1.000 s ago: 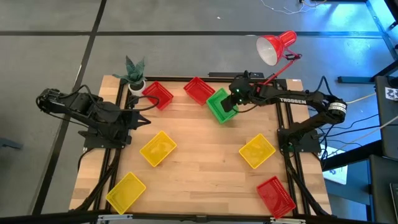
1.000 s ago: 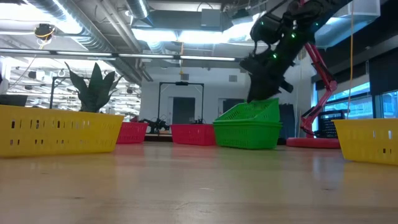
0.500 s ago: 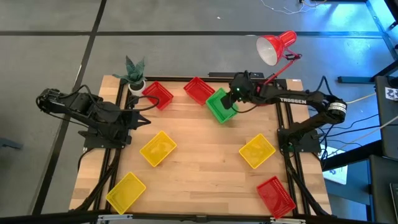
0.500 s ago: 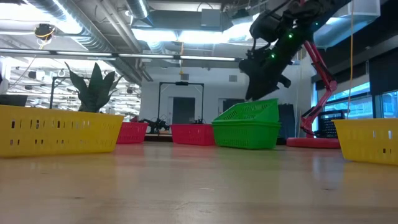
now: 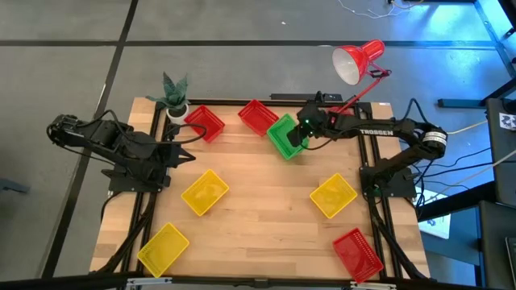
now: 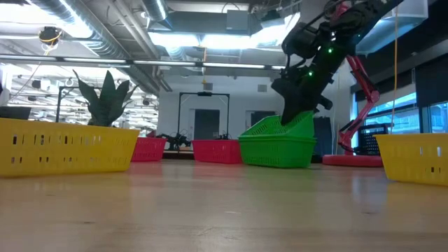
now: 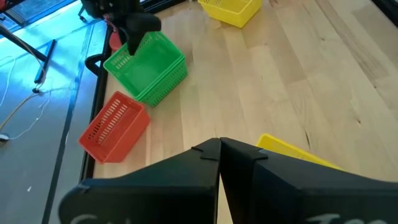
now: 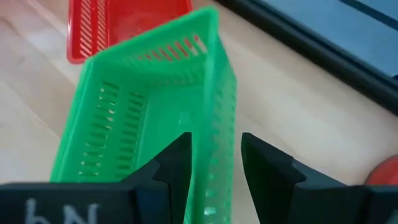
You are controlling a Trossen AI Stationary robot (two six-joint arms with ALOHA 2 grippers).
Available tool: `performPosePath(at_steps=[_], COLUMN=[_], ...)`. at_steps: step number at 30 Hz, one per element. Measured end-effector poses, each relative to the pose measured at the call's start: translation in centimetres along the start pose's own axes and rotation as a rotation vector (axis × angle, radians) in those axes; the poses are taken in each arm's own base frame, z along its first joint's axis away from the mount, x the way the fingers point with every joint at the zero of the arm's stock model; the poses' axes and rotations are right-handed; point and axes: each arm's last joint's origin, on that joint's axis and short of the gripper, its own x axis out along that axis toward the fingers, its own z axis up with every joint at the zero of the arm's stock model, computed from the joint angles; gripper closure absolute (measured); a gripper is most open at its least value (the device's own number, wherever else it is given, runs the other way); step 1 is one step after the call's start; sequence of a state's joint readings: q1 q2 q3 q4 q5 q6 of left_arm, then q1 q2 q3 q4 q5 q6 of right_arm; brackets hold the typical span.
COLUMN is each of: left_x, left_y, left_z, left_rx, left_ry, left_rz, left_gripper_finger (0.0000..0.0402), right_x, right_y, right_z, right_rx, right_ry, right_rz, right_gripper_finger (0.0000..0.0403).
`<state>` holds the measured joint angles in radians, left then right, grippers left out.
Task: Stack baskets by color
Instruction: Stack the bottom green bin on the top green bin
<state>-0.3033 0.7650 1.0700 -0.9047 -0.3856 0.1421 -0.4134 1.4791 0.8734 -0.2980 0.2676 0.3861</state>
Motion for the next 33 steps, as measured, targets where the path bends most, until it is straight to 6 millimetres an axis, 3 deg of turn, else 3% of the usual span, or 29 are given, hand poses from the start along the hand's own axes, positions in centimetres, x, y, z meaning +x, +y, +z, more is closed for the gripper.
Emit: performPosePath(at_steps=[6, 15, 19, 28, 33], left_x=[0.0, 0.0, 0.0, 0.0, 0.0], left_y=[0.1, 0.1, 0.1, 0.1, 0.1], left_z=[0.0, 0.0, 0.0, 0.0, 0.0], left_rx=[0.000, -0.004, -0.004, -0.004, -0.004], left_ry=[0.004, 0.004, 0.003, 0.003, 0.003], left_rz=[0.023, 0.024, 0.023, 0.021, 0.020], left_gripper_finger=[0.0401, 0.0401, 0.0401, 0.0401, 0.0401], right_x=[1.0, -0.9, -1.1, 2.1, 2.8], right_y=[0.3, 1.6, 2.2, 2.7, 3.0], right_z=[-0.5, 2.7, 2.9, 1.3, 1.0], right_rx=[-0.017, -0.102, -0.149, -0.197, -0.197], right_ry=[0.028, -0.106, -0.132, -0.012, 0.015], right_rz=[-0.028, -0.052, -0.028, -0.029, 0.022], right_gripper_finger=[0.0265, 0.0265, 0.0265, 0.0265, 0.0265])
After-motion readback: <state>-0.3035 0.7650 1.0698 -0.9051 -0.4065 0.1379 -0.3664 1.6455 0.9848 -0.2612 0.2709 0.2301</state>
